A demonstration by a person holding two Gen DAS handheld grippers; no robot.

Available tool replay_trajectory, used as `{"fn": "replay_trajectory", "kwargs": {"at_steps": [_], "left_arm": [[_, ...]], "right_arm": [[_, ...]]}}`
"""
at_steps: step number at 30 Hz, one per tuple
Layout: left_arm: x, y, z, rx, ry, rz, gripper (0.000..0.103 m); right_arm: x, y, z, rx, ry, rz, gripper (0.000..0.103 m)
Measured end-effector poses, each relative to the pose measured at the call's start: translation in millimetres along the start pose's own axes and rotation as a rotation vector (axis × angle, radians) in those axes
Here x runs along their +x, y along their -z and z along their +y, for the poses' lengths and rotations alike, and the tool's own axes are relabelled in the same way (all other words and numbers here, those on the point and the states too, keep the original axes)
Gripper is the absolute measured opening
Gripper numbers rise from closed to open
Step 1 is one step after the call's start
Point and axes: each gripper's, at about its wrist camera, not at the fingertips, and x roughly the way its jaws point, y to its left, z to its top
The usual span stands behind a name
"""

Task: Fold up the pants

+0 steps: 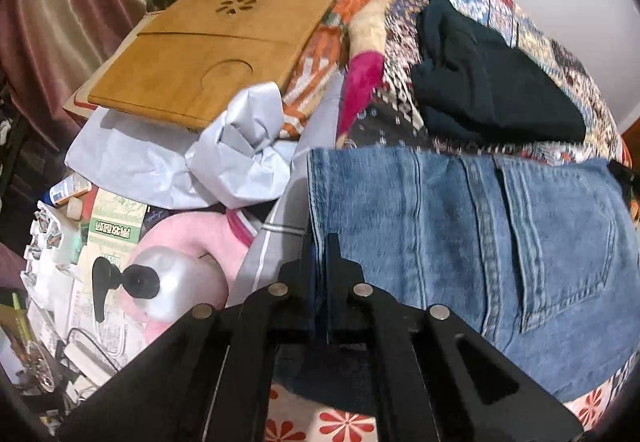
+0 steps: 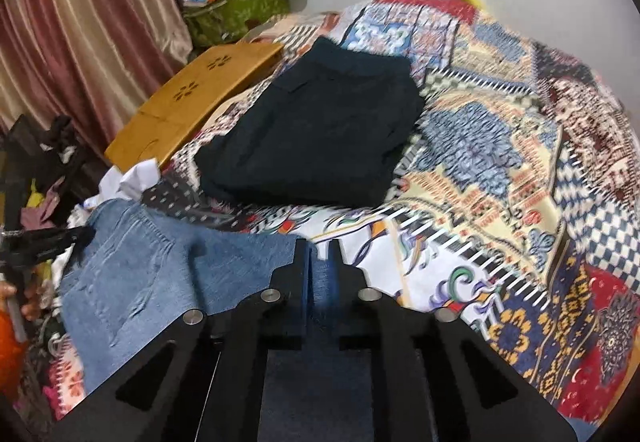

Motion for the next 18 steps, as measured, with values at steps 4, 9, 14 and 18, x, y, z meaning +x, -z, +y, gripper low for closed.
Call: {"fn": "replay_trajectory", "kwargs": {"at_steps": [4, 9, 14, 18], "left_arm": [[18, 3, -3, -0.001, 0.038, 0.078, 0.016], [25, 6, -12, 0.011, 0.015, 0.058, 0.005], [-10, 0, -37, 0.154, -0.228, -0.138, 0.003], [-17, -11, -31, 0.181, -0.298, -0.163, 0.003]], "right_arm": [[5, 1, 1, -0.016, -0.058, 0.049, 0.035], [15, 7, 11, -0.112, -0.016, 0.060, 0.030], [-13, 10, 27, -0.236, 0.134, -0.138, 0.004], [-30, -2, 36, -0.359, 0.303, -0.254, 0.000]]}}
